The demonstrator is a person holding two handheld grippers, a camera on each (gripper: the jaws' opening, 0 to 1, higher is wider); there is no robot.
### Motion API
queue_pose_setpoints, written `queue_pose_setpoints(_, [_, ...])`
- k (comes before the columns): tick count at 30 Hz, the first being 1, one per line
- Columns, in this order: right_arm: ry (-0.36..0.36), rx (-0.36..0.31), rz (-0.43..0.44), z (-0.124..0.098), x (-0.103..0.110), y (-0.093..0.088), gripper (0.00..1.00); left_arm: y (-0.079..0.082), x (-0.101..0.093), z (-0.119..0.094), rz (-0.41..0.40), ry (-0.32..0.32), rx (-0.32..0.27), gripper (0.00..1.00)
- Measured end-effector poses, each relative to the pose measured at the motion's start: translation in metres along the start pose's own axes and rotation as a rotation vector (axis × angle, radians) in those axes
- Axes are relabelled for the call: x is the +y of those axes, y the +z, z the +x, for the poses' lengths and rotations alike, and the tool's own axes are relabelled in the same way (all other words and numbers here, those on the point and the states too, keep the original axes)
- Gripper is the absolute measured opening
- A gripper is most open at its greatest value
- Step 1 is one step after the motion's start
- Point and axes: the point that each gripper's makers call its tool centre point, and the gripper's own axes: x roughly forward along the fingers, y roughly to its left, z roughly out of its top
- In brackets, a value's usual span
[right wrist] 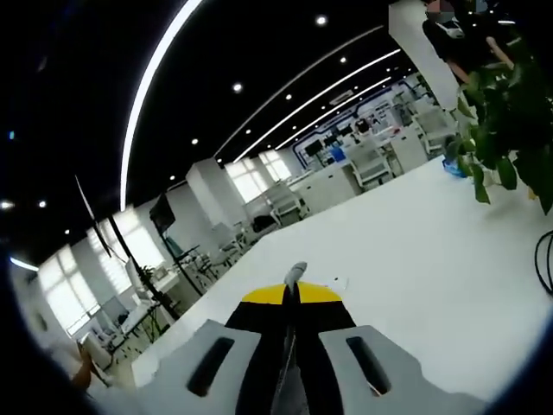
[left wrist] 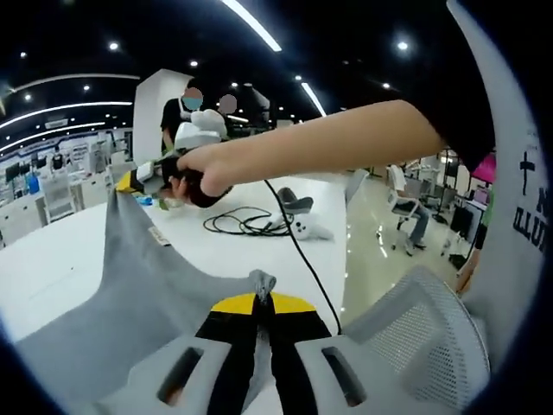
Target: Fold the towel on the table until its edges align and the towel forms a compact rectangular stack.
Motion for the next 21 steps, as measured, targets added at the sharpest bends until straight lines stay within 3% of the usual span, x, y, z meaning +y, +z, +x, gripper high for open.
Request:
queue_pose_setpoints(6, [0.03, -0.014, 0.007, 0.01, 0.016, 0.003, 0.0, 0.0, 0.015, -0.022, -0.055, 0.057, -0.017, 0.04])
queue_pose_setpoints(13, [0.048, -0.022, 0.013, 0.028, 0.018, 0.008, 0.0, 0.0, 0.029, -0.05, -0.058, 0.108, -0.025, 0.04])
queue_pose_setpoints(21, [0.068, 0.001, -0.006, 0.049, 0.037, -0.005, 0.0, -0.01, 0.038, -0.078, -0.033, 0.153, -0.012, 0.04])
